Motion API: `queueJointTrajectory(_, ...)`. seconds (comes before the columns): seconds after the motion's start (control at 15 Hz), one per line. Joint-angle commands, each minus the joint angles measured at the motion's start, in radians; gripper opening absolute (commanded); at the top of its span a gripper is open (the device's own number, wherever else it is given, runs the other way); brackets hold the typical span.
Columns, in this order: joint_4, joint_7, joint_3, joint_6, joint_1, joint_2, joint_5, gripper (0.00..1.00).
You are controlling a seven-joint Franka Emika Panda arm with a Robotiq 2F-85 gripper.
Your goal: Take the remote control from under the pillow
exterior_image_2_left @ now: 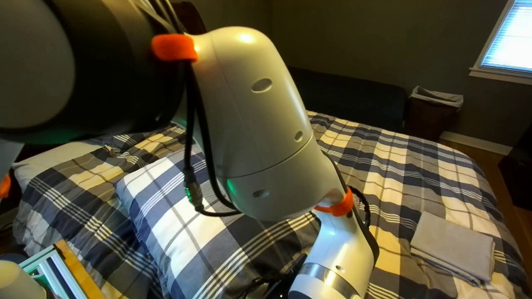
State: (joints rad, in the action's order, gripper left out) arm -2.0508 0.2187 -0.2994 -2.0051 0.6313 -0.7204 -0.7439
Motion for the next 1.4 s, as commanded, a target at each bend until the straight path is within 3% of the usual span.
queueJointTrajectory(0.0,0.036,-0.017,0.014,0.016,0.007,-0.041,-0.069,1.0)
queueJointTrajectory(0.6,0.09,-0.031,0.03,0.091,0.009,-0.088,-0.147,1.0)
queueJointTrajectory(1.13,0.12,-0.029,0.024,0.139,-0.02,-0.132,-0.148,1.0)
queueJointTrajectory(1.2,0.123,-0.031,0.023,0.135,-0.024,-0.137,-0.148,0.75)
queueJointTrajectory(1.27,0.125,-0.033,0.023,0.135,-0.025,-0.14,-0.149,0.74)
queueJointTrajectory(1.33,0.128,-0.034,0.021,0.131,-0.027,-0.142,-0.15,0.66)
